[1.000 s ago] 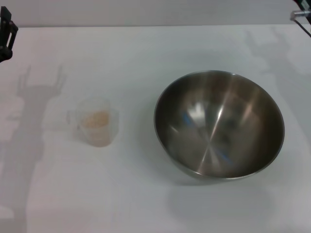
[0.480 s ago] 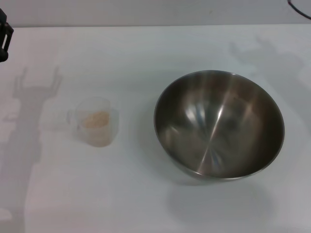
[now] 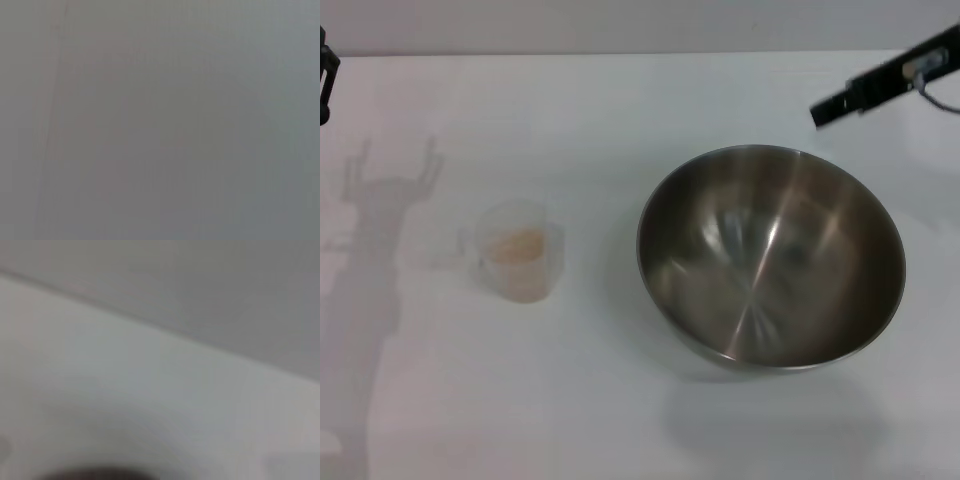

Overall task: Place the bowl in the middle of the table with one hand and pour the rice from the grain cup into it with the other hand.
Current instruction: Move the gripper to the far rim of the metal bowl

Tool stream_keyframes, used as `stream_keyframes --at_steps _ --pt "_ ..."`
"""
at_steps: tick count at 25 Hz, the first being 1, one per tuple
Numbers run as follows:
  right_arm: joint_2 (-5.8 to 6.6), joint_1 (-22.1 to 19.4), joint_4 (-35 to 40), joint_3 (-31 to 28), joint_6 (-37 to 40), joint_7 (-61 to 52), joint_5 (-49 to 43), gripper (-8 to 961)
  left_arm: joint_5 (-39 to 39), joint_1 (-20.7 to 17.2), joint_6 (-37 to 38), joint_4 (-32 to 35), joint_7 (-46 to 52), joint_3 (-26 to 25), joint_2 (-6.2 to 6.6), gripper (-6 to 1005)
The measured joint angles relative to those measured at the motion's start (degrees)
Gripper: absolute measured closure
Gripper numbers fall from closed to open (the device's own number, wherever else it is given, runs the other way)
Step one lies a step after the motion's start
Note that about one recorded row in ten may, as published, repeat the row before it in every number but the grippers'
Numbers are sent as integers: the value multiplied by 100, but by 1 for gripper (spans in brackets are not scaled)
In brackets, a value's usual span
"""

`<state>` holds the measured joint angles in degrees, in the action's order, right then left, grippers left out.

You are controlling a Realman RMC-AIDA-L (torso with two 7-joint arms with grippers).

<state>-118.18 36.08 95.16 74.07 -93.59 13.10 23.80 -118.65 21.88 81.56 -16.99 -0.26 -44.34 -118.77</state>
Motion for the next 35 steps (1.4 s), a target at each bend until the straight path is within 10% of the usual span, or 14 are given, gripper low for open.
stream_keyframes --at_steps 27,35 --pt "-12 594 -3014 -720 467 1935 202 215 -5 1 7 -56 8 6 -14 211" --pt "-31 547 -3010 -720 438 1970 221 560 -10 -61 29 -67 12 16 -14 215"
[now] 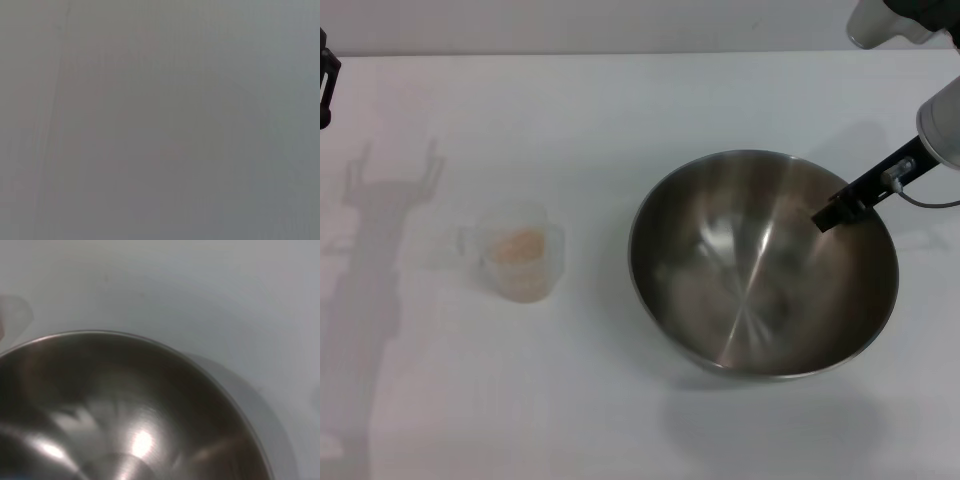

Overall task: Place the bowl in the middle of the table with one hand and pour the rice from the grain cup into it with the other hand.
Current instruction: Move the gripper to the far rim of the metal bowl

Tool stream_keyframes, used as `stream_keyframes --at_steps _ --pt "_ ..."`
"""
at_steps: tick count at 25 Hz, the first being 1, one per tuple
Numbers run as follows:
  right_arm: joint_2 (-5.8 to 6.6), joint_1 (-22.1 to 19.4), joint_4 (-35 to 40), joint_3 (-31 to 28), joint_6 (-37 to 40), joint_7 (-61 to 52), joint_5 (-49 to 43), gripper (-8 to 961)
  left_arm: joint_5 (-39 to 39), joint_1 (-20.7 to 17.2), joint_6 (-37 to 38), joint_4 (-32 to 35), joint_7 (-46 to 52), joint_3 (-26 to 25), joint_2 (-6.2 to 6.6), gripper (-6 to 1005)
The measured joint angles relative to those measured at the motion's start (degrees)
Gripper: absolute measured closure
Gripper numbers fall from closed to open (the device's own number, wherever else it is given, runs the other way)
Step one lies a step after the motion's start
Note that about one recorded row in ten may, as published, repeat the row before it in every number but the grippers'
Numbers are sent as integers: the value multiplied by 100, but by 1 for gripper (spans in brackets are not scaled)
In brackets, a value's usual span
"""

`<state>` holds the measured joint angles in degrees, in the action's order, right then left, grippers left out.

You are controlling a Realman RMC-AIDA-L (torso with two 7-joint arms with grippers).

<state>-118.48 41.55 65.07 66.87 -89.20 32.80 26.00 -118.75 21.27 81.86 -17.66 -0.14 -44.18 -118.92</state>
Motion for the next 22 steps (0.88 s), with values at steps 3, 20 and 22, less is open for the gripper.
stream_keyframes --at_steps 3,20,22 --pt "-13 -26 39 -4 0 4 1 721 3 -14 20 -1 4 9 0 216" --pt "-23 -136 778 -279 314 178 352 933 -24 -14 144 -10 6 17 0 225" --pt "-24 -136 795 -269 381 236 494 933 -24 -17 146 -10 6 17 0 226"
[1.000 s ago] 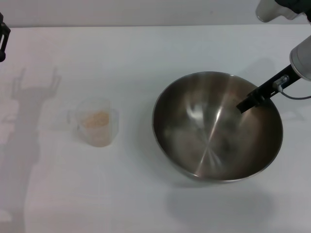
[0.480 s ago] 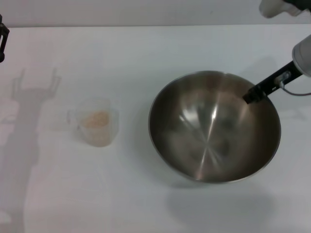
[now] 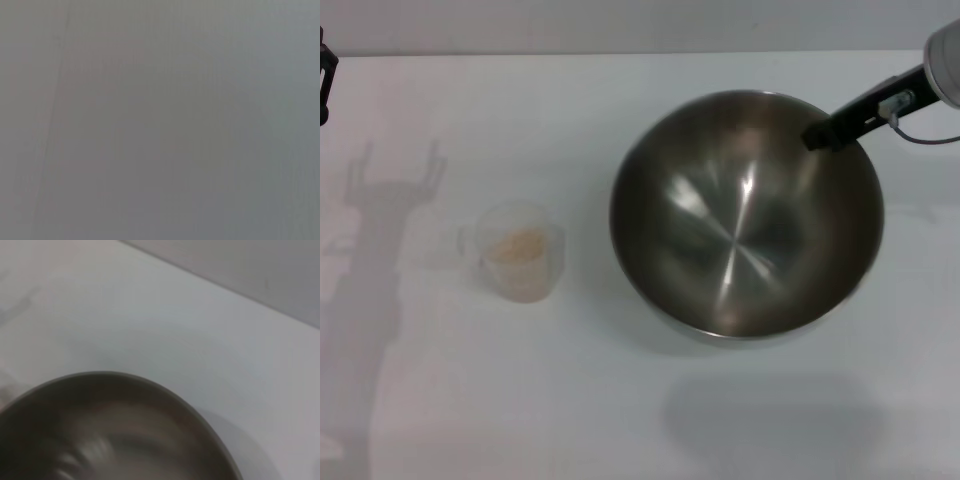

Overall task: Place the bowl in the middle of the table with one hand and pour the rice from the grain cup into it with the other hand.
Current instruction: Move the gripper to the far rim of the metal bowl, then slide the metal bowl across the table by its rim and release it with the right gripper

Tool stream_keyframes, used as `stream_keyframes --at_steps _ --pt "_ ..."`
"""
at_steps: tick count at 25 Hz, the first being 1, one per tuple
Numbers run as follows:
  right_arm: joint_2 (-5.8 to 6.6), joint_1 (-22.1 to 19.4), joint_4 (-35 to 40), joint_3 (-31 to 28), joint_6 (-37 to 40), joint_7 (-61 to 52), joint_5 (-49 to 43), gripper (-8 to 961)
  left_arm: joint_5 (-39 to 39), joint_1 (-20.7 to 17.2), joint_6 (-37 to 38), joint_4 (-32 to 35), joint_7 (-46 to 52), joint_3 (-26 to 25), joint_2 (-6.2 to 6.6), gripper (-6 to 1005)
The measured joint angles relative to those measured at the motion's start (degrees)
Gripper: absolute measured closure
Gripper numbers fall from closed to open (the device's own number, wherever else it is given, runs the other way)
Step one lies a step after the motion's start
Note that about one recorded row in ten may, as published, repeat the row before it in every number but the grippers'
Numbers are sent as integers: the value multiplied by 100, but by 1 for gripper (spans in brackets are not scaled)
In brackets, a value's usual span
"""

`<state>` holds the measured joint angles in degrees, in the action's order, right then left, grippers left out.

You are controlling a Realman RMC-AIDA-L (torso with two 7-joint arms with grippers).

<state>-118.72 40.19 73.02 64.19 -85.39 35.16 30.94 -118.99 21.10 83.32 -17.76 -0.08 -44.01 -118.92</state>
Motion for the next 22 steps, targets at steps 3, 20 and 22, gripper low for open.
stream_keyframes --at_steps 3,20,22 --pt "-6 4 -13 45 150 59 155 932 -1 2 0 0 0 2 0 227" --pt "-20 490 -1605 61 1080 427 618 930 -1 8 10 0 0 4 0 235" --pt "-19 505 -1655 65 1084 437 628 931 -1 8 11 1 0 3 0 236"
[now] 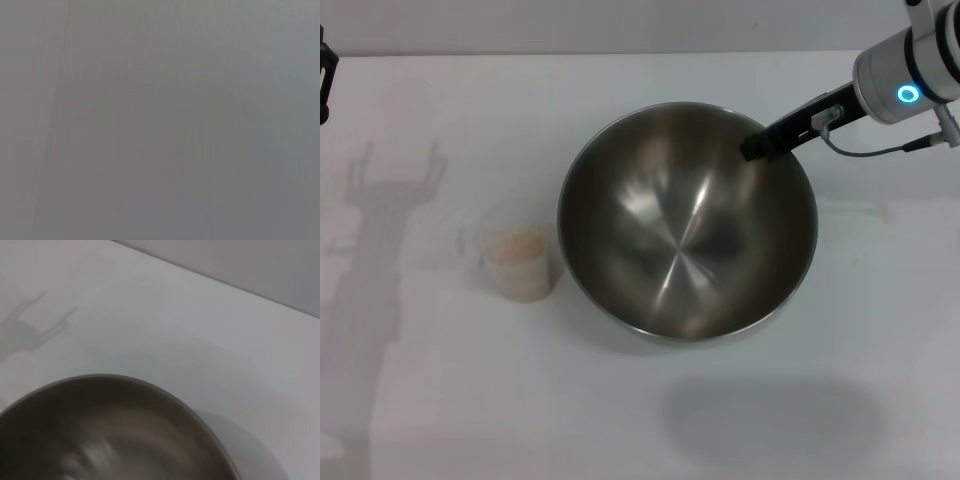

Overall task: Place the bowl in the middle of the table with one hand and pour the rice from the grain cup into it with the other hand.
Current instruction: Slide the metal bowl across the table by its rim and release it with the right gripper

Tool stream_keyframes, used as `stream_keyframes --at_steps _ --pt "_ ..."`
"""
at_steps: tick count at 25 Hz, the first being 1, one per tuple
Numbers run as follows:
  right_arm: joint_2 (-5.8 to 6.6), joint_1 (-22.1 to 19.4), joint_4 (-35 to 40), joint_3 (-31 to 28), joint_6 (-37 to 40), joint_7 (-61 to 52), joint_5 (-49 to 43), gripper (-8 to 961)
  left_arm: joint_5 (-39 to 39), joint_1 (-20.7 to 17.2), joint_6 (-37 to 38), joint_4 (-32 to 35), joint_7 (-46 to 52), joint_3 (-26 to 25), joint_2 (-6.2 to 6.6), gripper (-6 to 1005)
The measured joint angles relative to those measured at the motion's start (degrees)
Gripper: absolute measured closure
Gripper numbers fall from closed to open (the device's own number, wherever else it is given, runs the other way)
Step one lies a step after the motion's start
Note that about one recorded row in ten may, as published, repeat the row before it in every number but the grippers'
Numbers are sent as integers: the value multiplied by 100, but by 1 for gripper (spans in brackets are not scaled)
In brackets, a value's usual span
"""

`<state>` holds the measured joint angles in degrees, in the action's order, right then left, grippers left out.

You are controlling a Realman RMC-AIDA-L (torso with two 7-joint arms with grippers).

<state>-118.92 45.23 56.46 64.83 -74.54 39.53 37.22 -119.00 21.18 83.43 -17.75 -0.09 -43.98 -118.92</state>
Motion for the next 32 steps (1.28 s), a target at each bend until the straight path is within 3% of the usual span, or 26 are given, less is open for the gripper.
stream_keyframes --at_steps 19,28,32 --pt "-7 214 -308 271 -2 -136 62 926 0 -4 46 0 0 -32 0 246" --pt "0 203 -276 289 80 -113 -14 755 0 -9 80 0 0 -20 0 250" --pt "-3 104 99 405 115 -97 -72 667 6 -15 114 0 0 -1 0 252"
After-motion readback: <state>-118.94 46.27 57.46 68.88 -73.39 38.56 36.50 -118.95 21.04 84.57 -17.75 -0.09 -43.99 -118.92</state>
